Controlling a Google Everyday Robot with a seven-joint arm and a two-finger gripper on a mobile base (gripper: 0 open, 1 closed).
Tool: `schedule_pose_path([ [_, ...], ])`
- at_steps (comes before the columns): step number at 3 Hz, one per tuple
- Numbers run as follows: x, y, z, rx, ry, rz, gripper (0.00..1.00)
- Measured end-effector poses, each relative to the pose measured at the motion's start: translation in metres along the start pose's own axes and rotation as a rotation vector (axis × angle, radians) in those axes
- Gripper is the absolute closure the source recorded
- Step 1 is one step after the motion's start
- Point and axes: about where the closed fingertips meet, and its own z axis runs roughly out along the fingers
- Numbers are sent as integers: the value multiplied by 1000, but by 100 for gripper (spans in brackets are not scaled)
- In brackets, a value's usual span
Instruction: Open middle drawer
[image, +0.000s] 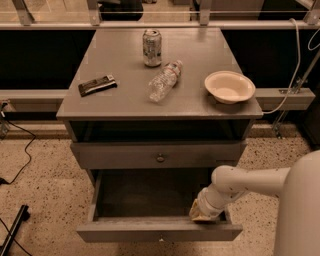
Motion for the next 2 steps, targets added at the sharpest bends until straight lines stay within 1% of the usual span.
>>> schedule_pose_path([
  [1,0,30,-15,-74,1,2,100],
  [2,-4,44,-28,-40,-60,5,100],
])
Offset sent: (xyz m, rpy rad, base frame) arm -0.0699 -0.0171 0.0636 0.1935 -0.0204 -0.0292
